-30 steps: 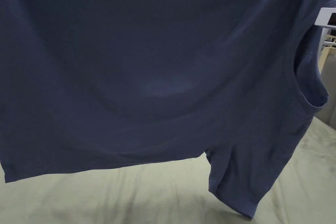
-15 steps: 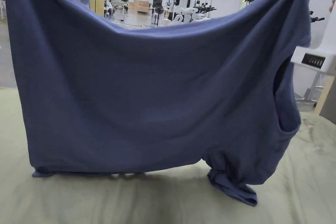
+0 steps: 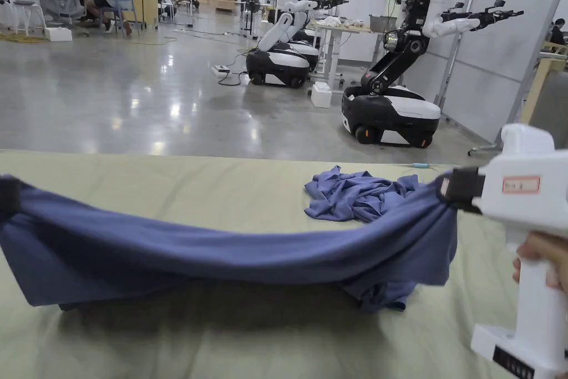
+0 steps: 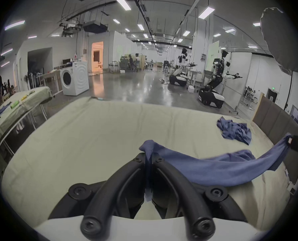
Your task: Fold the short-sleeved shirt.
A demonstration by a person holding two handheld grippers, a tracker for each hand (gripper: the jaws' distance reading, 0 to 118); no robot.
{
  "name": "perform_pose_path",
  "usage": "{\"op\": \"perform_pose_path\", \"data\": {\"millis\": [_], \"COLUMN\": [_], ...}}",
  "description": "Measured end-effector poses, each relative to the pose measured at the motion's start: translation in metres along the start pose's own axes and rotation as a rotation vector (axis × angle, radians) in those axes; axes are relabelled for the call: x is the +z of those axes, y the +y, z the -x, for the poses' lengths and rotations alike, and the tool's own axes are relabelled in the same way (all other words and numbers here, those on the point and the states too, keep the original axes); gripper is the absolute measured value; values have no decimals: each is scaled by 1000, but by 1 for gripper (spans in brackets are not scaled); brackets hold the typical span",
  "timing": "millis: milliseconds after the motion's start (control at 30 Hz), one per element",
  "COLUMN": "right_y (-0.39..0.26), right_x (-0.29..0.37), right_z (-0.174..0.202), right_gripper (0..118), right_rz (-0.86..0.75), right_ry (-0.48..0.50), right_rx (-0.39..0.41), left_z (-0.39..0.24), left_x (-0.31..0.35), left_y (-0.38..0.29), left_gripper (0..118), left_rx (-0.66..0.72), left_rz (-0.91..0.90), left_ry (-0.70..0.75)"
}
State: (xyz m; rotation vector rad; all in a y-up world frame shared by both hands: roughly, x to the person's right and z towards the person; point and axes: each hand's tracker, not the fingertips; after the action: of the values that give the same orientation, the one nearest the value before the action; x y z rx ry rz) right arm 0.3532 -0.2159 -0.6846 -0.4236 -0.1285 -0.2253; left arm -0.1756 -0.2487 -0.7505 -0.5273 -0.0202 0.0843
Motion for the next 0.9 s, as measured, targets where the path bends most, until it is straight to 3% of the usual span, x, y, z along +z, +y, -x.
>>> {"op": "perform_pose_path", "data": {"millis": [367, 900], "right_y": [-97, -178], "right_x": [106, 258], "right_z": [-6, -17], "right_gripper": [8, 8], "right_rz": [96, 102], "right_ry": [57, 73], "right_rx": [22, -27], "left_z": [24, 50], "left_x": [99, 239], "left_y": [-77, -175], "left_gripper": [6, 6], "left_rx": [-115, -48], "left_rz": [42, 47], "left_ry": [-30, -63]}}
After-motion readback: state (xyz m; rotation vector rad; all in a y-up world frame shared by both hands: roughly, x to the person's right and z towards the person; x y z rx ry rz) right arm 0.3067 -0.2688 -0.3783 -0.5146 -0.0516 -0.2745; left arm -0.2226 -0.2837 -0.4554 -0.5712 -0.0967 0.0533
